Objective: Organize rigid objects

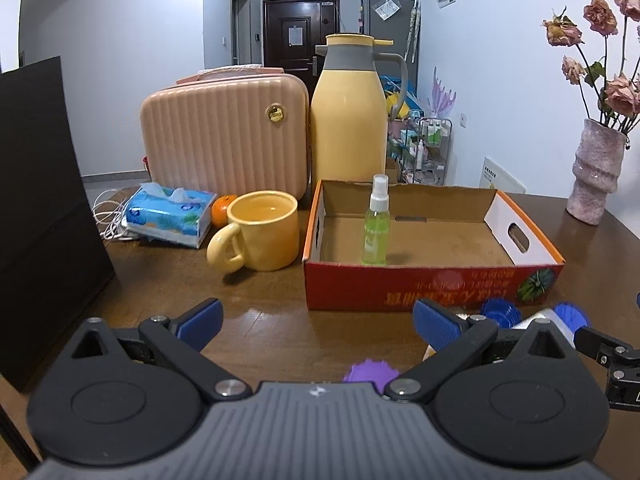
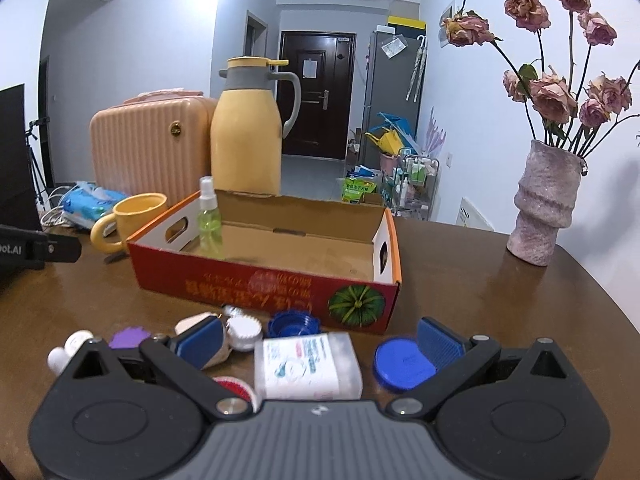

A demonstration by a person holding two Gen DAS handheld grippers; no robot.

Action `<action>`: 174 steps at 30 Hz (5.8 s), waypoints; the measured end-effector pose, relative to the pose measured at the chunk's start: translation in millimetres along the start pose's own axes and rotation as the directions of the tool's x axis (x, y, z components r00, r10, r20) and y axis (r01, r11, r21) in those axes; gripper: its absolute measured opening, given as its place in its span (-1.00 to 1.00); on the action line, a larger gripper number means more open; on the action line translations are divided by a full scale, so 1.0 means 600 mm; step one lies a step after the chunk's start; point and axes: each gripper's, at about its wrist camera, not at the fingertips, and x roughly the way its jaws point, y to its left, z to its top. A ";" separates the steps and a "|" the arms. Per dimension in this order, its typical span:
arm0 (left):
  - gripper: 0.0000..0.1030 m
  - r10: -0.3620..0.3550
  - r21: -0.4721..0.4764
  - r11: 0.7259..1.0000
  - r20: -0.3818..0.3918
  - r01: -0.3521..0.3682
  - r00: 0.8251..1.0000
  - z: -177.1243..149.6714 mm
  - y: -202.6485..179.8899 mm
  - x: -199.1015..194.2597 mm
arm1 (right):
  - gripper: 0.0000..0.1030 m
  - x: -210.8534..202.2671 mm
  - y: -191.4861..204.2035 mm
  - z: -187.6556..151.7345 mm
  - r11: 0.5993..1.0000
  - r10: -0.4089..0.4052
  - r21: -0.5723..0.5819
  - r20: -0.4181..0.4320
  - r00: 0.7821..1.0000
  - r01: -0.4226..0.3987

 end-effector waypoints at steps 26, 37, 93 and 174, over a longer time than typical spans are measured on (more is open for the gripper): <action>1.00 -0.036 0.040 0.998 -0.107 0.040 0.994 -0.122 0.045 -0.044 | 1.00 -0.063 0.085 -0.102 0.998 0.058 -0.017 -0.123 0.991 -0.061; 1.00 -0.075 0.045 0.996 -0.126 0.081 0.989 -0.156 0.067 -0.036 | 1.00 -0.046 0.130 -0.140 0.999 0.020 -0.032 -0.162 0.987 -0.026; 1.00 -0.183 0.169 0.962 -0.183 0.214 0.966 -0.152 0.003 0.055 | 0.09 -0.072 0.077 -0.162 0.997 -0.005 0.081 -0.082 0.997 0.012; 0.92 -0.107 0.050 0.993 0.060 0.104 0.992 -0.017 -0.080 0.062 | 0.09 0.014 0.047 -0.040 0.997 0.049 0.055 0.005 0.999 -0.049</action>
